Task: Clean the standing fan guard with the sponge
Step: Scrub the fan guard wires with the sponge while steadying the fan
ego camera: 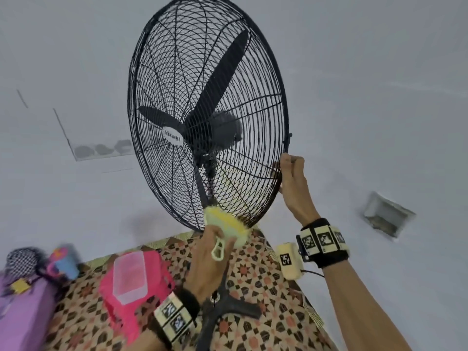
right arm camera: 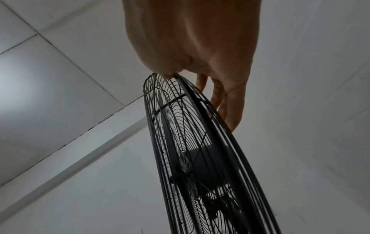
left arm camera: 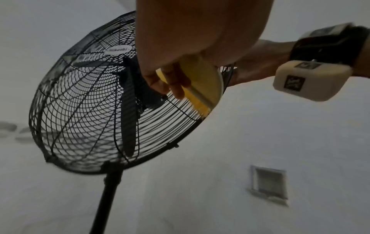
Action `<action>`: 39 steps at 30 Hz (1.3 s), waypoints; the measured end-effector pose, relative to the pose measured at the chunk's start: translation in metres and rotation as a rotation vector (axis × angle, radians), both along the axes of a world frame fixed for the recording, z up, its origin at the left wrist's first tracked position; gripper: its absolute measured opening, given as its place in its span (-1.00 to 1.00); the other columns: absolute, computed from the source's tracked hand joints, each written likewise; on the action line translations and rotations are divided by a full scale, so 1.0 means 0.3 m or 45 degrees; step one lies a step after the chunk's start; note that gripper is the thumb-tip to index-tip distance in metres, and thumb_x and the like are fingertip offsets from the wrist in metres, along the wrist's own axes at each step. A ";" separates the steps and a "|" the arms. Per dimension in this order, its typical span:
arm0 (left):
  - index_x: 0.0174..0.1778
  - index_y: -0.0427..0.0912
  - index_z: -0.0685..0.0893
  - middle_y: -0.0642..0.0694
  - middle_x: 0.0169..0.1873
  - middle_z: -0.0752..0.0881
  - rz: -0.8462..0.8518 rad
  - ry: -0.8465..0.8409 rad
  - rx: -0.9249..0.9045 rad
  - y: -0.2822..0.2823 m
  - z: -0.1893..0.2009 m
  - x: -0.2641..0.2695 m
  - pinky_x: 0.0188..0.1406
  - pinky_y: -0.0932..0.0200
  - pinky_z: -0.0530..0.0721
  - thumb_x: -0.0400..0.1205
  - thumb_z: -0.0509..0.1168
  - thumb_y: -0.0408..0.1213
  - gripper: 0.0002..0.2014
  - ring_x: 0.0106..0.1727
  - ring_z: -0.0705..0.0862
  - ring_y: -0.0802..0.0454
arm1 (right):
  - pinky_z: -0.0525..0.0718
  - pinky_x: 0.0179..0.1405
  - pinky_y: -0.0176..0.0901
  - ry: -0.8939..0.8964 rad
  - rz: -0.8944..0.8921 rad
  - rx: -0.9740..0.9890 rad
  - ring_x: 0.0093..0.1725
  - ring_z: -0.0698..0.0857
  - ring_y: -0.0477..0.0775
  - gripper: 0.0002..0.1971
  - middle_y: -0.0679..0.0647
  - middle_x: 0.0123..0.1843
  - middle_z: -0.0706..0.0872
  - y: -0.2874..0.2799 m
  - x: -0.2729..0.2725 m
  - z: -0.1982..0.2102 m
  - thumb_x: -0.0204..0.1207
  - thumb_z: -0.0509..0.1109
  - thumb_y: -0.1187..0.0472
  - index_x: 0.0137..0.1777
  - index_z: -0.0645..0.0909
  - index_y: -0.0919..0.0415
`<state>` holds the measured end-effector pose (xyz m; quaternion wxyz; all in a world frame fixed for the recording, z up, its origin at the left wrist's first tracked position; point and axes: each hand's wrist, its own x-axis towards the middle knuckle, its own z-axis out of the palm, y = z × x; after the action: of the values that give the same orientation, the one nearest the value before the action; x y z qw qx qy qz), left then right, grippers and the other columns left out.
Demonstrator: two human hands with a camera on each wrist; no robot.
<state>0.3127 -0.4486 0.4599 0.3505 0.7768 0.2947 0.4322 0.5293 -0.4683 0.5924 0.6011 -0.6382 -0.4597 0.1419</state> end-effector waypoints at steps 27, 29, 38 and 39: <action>-0.01 0.25 0.28 0.22 -0.15 0.49 0.161 0.209 0.380 0.017 -0.044 0.034 -0.27 0.23 0.52 0.74 -0.07 0.44 -0.65 -0.19 0.51 0.07 | 0.67 0.39 0.35 0.042 0.051 0.034 0.27 0.68 -0.01 -0.46 -0.15 0.20 0.64 -0.002 0.025 0.006 0.67 0.02 -0.48 0.25 0.37 -0.02; -0.01 0.26 0.25 0.21 -0.13 0.48 0.200 0.216 0.347 0.004 -0.087 0.015 -0.25 0.25 0.51 0.74 -0.06 0.43 -0.66 -0.17 0.52 0.07 | 0.71 0.36 0.30 0.095 0.095 0.019 0.30 0.68 0.04 -0.49 -0.01 0.24 0.66 -0.004 0.022 0.015 0.72 0.04 -0.42 0.24 0.37 0.03; 0.06 -0.04 0.37 -0.02 -0.14 0.47 0.356 0.143 0.830 -0.028 0.132 0.214 -0.20 0.17 0.43 0.85 0.04 0.19 -0.65 -0.17 0.40 0.07 | 0.78 0.12 0.09 0.336 0.191 0.038 0.30 0.72 0.05 -0.59 0.08 0.36 0.69 -0.002 0.041 0.014 0.69 0.24 -0.35 0.13 0.47 0.01; 0.05 -0.03 0.37 -0.04 -0.15 0.52 0.357 0.200 0.842 -0.025 0.072 0.197 -0.18 0.16 0.44 0.84 0.09 0.16 -0.69 -0.15 0.41 0.09 | 0.78 0.19 0.16 0.351 0.201 0.042 0.32 0.72 0.08 -0.59 0.08 0.35 0.70 -0.001 0.047 0.011 0.69 0.25 -0.35 0.12 0.47 0.01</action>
<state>0.3717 -0.4561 0.4816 -0.0059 0.8310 0.2687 0.4870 0.5435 -0.4685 0.5957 0.6558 -0.5647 -0.4237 0.2673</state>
